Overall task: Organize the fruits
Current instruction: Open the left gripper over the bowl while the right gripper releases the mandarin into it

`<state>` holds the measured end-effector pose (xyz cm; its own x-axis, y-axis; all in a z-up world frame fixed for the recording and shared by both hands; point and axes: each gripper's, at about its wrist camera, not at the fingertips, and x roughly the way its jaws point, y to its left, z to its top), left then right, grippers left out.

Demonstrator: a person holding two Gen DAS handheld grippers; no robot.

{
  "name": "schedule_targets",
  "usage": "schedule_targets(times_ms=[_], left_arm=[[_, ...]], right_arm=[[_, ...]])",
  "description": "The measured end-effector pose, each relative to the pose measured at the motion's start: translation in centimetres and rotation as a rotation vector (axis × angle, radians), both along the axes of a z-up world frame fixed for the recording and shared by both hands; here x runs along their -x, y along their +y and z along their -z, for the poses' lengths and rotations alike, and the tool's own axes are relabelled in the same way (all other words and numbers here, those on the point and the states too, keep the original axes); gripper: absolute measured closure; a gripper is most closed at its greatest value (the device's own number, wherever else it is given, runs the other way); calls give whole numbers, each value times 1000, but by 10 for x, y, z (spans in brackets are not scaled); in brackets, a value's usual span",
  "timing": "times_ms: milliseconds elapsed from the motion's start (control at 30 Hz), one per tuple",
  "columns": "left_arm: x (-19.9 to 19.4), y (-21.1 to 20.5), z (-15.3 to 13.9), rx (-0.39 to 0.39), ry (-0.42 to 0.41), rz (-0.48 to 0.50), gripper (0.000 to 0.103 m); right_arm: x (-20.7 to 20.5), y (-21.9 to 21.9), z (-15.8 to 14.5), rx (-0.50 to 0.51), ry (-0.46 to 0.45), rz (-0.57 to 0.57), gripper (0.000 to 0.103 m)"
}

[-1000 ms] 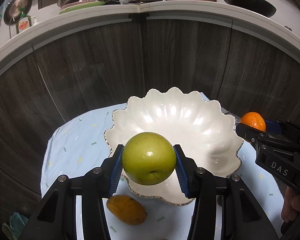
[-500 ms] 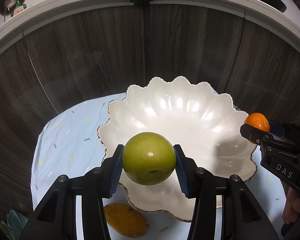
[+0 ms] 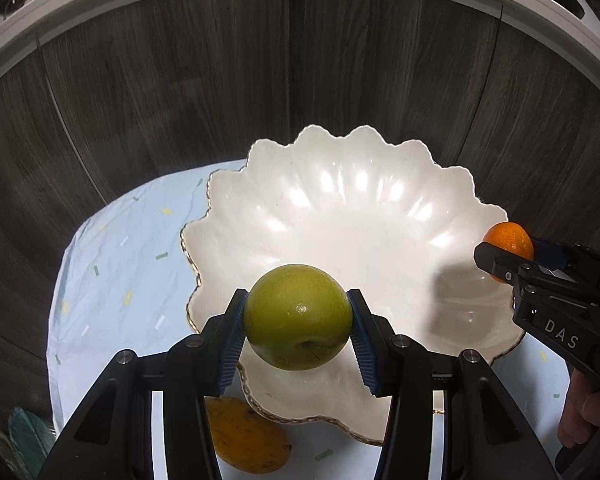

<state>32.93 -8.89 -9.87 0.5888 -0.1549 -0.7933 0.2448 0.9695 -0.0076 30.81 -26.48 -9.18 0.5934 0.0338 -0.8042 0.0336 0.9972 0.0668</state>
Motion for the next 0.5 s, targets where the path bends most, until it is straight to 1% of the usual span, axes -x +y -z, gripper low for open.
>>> schedule_targets(times_ms=[133, 167, 200, 233, 267, 367, 400, 433, 500], left_arm=[[0, 2, 2, 1, 20, -10, 55], [1, 2, 1, 0, 12, -13, 47], [2, 3, -1, -3, -1, -17, 36], [4, 3, -4, -9, -19, -23, 32], [4, 3, -6, -12, -29, -25, 30], [5, 4, -11, -22, -35, -26, 30], [6, 4, -12, -28, -39, -31, 28], [6, 4, -14, -40, -13, -35, 27], [8, 4, -17, -37, -22, -42, 24]], right_arm=[[-2, 0, 1, 3, 16, 12, 57], [-2, -1, 2, 0, 22, 18, 56], [-2, -2, 1, -1, 22, 25, 53], [-2, -3, 0, 3, 17, 31, 44], [0, -4, -2, 13, 6, 40, 38], [2, -4, -7, 22, -7, 46, 35], [2, -5, -9, 21, -9, 51, 35], [3, -5, -11, 18, -13, 53, 34], [6, -5, -15, 18, -24, 58, 32]])
